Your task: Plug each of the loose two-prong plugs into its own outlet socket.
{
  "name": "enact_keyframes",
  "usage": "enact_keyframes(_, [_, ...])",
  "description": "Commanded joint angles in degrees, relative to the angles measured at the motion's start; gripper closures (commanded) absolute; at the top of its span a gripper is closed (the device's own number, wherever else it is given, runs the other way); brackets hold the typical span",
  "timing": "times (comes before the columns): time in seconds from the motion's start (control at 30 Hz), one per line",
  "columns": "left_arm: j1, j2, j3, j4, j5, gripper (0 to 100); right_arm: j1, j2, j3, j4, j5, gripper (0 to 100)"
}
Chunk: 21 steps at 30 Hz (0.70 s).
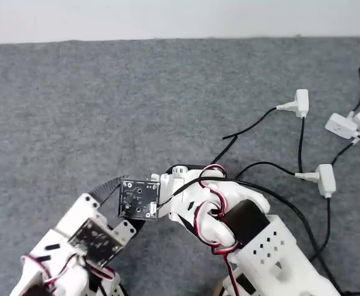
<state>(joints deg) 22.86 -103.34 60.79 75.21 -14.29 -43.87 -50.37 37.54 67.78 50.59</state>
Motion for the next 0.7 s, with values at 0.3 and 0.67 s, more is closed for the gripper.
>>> enact_keyframes(0.3, [-4.0, -0.4, 3.5, -3.3, -1.0, 80, -3.1, -0.2, -1.1, 2.6, -0.5, 98.9])
enact_keyframes(0.67, [-7.7, -0.4, 9.2, -6.5, -1.0, 80, -3.0, -0.2, -1.1, 2.9, -0.5, 98.9])
